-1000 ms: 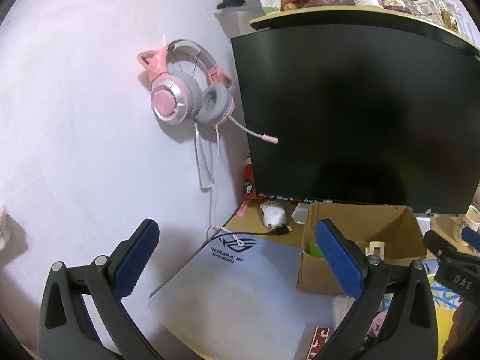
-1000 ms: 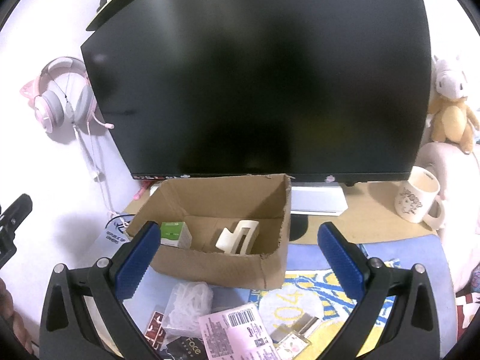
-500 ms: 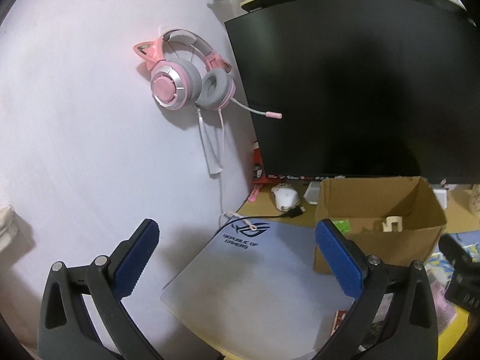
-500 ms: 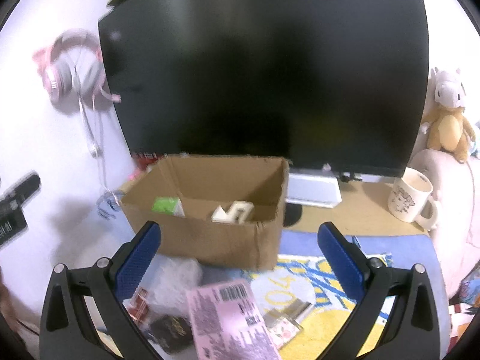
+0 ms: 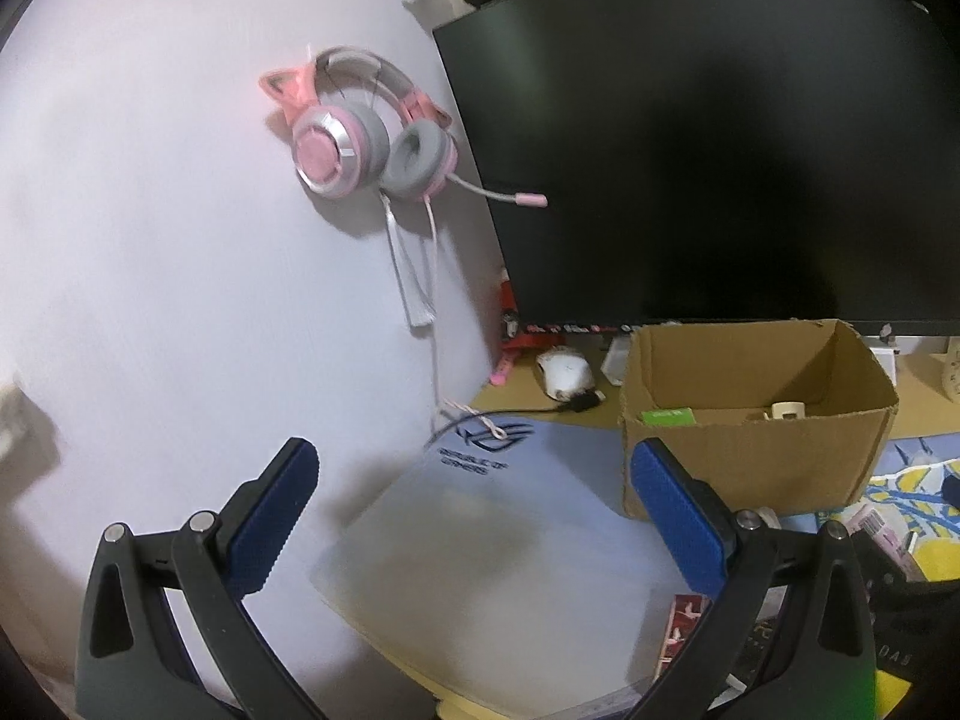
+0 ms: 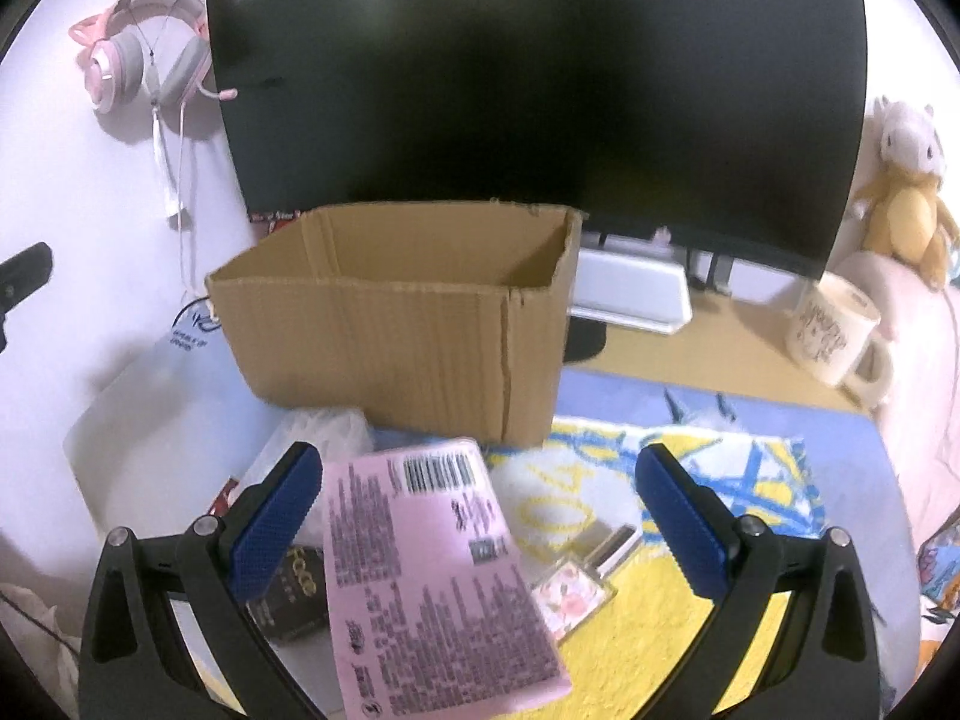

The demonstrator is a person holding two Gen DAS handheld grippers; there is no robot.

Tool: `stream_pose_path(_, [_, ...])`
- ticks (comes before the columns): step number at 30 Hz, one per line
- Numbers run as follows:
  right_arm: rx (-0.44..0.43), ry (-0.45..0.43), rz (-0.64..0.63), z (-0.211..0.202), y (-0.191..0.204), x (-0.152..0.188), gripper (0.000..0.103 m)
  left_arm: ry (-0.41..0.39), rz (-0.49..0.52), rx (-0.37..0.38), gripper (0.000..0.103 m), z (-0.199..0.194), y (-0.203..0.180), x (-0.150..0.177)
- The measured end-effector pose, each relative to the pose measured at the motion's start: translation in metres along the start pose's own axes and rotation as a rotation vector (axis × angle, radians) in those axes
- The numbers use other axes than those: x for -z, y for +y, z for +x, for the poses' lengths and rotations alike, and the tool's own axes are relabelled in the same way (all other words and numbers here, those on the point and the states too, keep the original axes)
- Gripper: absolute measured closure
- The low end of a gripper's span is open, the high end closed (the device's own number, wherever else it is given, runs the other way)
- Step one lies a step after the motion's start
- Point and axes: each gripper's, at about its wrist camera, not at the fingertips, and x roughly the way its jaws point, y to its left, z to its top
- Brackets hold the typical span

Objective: Organize objects
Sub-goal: 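Withdraw both tools from the box toward the remaining items, then grasp the pink package with right tool while left tool grasps red crane-print box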

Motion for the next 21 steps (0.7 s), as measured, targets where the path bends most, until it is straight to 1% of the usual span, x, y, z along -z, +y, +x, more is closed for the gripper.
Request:
stream_pose_path(3, [-0.001, 0.012, -0.004, 0.002, -0.001, 0.007, 0.000, 0.026, -0.028, 0.035, 0.000, 0.008, 0.000, 0.006])
stream_pose_path(5, [0.010, 0.022, -0.008, 0.005, 0.000, 0.012, 0.000, 0.035, -0.037, 0.075, 0.000, 0.011, -0.002, 0.010])
stream_pose_path(7, [-0.001, 0.023, 0.002, 0.006, 0.000, 0.014, 0.000, 0.042, -0.041, 0.114, 0.000, 0.013, -0.004, 0.015])
stream_pose_path(9, [-0.025, 0.034, 0.025, 0.008, -0.002, 0.016, 0.000, 0.061, -0.032, 0.131, 0.000, 0.017, -0.009, 0.019])
stream_pose_path(13, [-0.046, 0.051, 0.058, 0.011, -0.004, 0.018, 0.000, 0.095, -0.008, 0.157, 0.000, 0.024, -0.021, 0.031])
stream_pose_path(17, [-0.047, 0.063, 0.050, 0.015, -0.002, 0.023, 0.000, 0.135, 0.020, 0.196, 0.000, 0.034, -0.033, 0.041])
stream_pose_path(21, [-0.041, 0.083, 0.039, 0.020, -0.001, 0.028, 0.000, 0.181, 0.020, 0.238, 0.000, 0.042, -0.040, 0.047])
